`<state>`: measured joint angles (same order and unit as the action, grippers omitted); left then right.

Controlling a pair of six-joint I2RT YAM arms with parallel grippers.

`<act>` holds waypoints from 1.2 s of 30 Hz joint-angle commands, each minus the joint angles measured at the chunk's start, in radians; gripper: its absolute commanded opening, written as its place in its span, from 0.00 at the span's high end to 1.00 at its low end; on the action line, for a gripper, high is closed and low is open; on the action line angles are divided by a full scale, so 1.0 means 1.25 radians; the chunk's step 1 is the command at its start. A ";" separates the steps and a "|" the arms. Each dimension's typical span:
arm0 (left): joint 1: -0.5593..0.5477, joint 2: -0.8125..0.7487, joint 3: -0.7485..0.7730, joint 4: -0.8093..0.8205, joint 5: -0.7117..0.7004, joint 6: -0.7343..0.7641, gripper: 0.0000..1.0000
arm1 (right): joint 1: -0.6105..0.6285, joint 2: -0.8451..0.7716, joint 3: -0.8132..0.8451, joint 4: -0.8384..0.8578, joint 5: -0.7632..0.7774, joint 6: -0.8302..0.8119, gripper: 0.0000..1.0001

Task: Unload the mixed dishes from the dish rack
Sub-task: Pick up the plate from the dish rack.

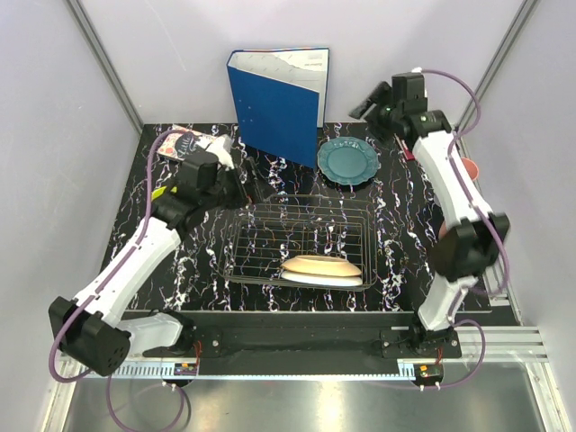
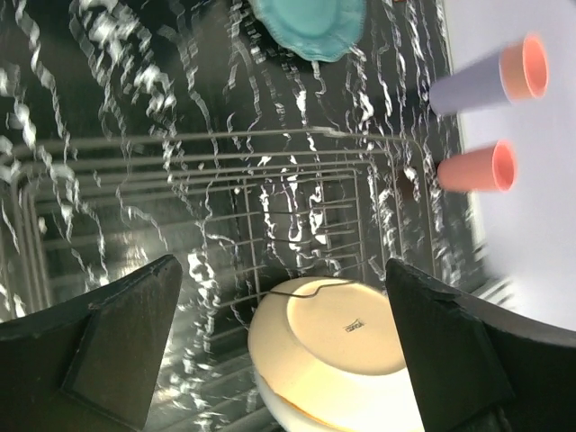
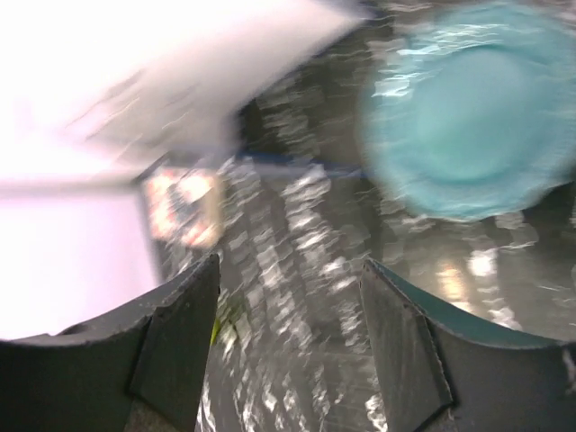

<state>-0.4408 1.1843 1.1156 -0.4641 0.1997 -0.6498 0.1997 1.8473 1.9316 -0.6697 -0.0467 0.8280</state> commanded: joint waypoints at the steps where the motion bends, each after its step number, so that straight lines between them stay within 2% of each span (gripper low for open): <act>1: -0.116 -0.021 0.056 0.013 -0.117 0.229 0.01 | 0.105 -0.212 -0.098 0.170 -0.009 -0.082 0.30; 3: -0.181 -0.028 0.043 0.034 -0.167 0.367 0.01 | 0.137 -0.299 -0.185 0.193 -0.018 -0.099 0.31; 4: -0.266 -0.034 0.005 0.048 -0.208 0.425 0.01 | 0.143 -0.328 -0.216 0.210 -0.026 -0.102 0.32; 5: -0.312 -0.045 -0.020 0.081 -0.244 0.544 0.01 | 0.147 -0.381 -0.270 0.212 -0.037 -0.103 0.32; 7: -0.414 -0.074 -0.088 0.119 -0.315 0.631 0.01 | 0.149 -0.434 -0.343 0.213 -0.037 -0.104 0.32; 10: -0.456 -0.125 -0.157 0.165 -0.255 0.720 0.01 | 0.149 -0.533 -0.418 0.207 -0.035 -0.110 0.32; 13: -0.474 -0.180 -0.225 0.229 -0.194 0.770 0.01 | 0.151 -0.610 -0.460 0.191 -0.042 -0.114 0.33; 20: -0.477 -0.174 -0.237 0.229 -0.165 0.843 0.01 | 0.151 -0.694 -0.507 0.142 -0.050 -0.111 0.32; 25: -0.477 -0.151 -0.253 0.271 -0.125 0.868 0.01 | 0.149 -0.718 -0.546 0.134 -0.052 -0.102 0.32; 32: -0.477 -0.162 -0.281 0.298 0.002 0.911 0.02 | 0.149 -0.726 -0.551 0.117 -0.047 -0.113 0.32; 36: -0.477 -0.152 -0.286 0.294 0.016 0.925 0.04 | 0.149 -0.722 -0.557 0.112 -0.047 -0.113 0.32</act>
<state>-1.0325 0.9970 0.7609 -0.1623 0.1410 0.4660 0.3862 0.9558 1.2396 -0.5224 -0.0982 0.7036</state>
